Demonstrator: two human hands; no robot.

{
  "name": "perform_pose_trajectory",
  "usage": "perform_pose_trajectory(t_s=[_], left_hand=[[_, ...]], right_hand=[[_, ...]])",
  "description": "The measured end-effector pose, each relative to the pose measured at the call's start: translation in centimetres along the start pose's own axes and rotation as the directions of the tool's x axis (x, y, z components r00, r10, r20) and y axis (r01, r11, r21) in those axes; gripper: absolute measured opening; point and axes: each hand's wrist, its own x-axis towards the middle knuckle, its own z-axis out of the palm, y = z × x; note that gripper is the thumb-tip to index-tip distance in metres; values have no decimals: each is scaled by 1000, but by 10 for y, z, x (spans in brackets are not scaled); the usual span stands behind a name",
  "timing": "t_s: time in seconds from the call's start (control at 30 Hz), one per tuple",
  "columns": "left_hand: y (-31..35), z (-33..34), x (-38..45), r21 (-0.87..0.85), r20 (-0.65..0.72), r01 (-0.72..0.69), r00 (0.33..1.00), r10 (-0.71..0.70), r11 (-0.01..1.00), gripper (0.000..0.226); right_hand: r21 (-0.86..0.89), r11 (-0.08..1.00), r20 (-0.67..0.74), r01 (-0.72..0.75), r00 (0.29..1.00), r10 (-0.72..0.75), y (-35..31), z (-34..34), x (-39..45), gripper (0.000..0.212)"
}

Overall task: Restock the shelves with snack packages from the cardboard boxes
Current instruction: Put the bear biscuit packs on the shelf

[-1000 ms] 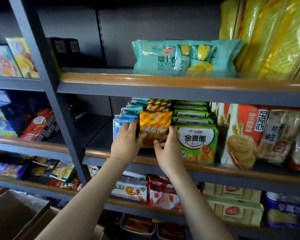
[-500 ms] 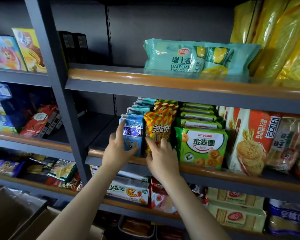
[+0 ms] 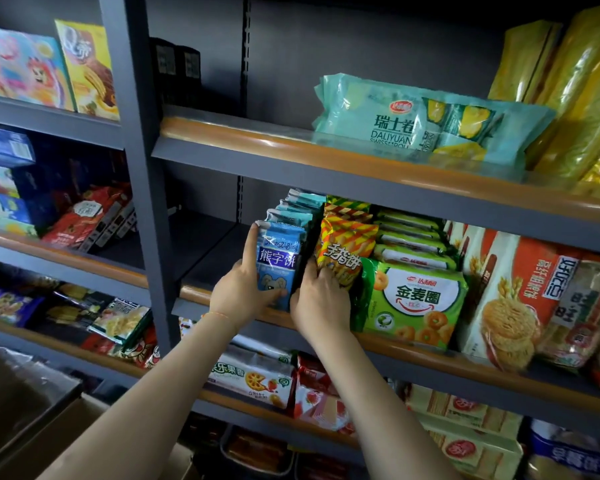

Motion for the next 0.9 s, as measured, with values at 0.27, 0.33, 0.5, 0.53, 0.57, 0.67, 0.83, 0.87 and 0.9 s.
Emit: perform_pose_trajectory(t_s=[0.27, 0.33, 0.5, 0.53, 0.57, 0.67, 0.83, 0.87, 0.9], left_hand=[[-4, 5, 4, -71, -31, 11, 999, -13, 997, 128], [-7, 6, 5, -138, -24, 45, 999, -49, 989, 134], [-14, 4, 24, -292, 134, 86, 990, -49, 952, 132], [-16, 2, 28, -302, 166, 92, 985, -42, 949, 131], [-18, 1, 32, -323, 207, 94, 978, -26, 942, 131], [-19, -1, 42, -409, 321, 109, 946, 31, 906, 132], [-14, 6, 44, -447, 374, 120, 925, 63, 886, 118], [-12, 6, 43, -448, 370, 119, 927, 62, 886, 111], [-10, 6, 42, -456, 370, 122, 927, 63, 882, 104]], right_hand=[[96, 982, -5, 164, 986, -164, 11, -2, 8, 48], [136, 978, -109, 160, 983, -146, 16, 0, -2, 44], [-12, 988, -241, 156, 958, -154, 35, 13, -15, 45], [-34, 987, -227, 160, 960, -163, 38, 16, -17, 45], [-45, 987, -219, 156, 962, -162, 40, 18, -19, 44], [-36, 993, -219, 110, 969, -115, 40, 21, -21, 48], [33, 996, -212, 81, 975, -72, 41, 24, -25, 61], [36, 995, -207, 94, 975, -84, 43, 25, -25, 58], [35, 994, -204, 104, 974, -95, 44, 26, -25, 56]])
